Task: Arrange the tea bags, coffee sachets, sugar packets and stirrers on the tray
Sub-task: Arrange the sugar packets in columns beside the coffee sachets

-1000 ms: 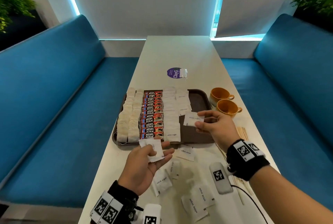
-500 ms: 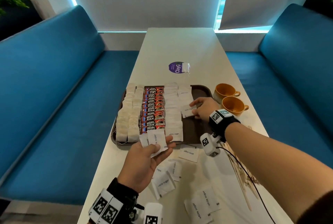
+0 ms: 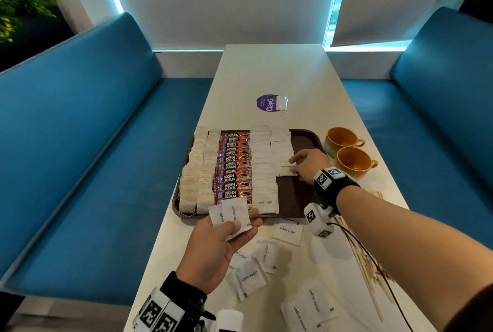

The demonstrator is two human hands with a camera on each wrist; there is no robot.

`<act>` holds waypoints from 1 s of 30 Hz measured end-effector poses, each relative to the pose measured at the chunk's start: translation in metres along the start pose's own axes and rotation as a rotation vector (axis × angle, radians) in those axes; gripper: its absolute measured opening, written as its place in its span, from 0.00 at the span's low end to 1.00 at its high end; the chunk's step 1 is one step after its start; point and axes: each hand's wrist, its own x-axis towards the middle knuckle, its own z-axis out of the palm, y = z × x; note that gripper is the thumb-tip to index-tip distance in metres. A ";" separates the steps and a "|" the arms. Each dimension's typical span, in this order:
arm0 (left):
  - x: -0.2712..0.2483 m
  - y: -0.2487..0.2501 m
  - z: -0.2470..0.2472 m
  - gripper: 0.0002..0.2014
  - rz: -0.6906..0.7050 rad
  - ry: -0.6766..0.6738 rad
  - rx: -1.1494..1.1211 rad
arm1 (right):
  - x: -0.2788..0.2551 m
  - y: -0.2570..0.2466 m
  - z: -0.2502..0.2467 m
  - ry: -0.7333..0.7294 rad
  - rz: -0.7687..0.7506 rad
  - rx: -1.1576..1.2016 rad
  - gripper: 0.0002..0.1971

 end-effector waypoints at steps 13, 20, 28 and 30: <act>-0.016 0.002 0.017 0.14 0.049 -0.039 0.036 | -0.128 -0.041 -0.045 -0.128 -0.258 0.401 0.04; -0.029 0.003 0.025 0.10 0.069 -0.091 0.148 | -0.205 -0.028 -0.039 -0.332 -0.303 0.552 0.10; -0.028 -0.004 0.026 0.13 0.110 0.003 0.078 | -0.228 0.000 -0.021 -0.182 -0.267 0.723 0.07; -0.029 -0.004 0.026 0.11 0.102 0.014 0.048 | -0.229 0.004 -0.019 -0.160 -0.263 0.760 0.09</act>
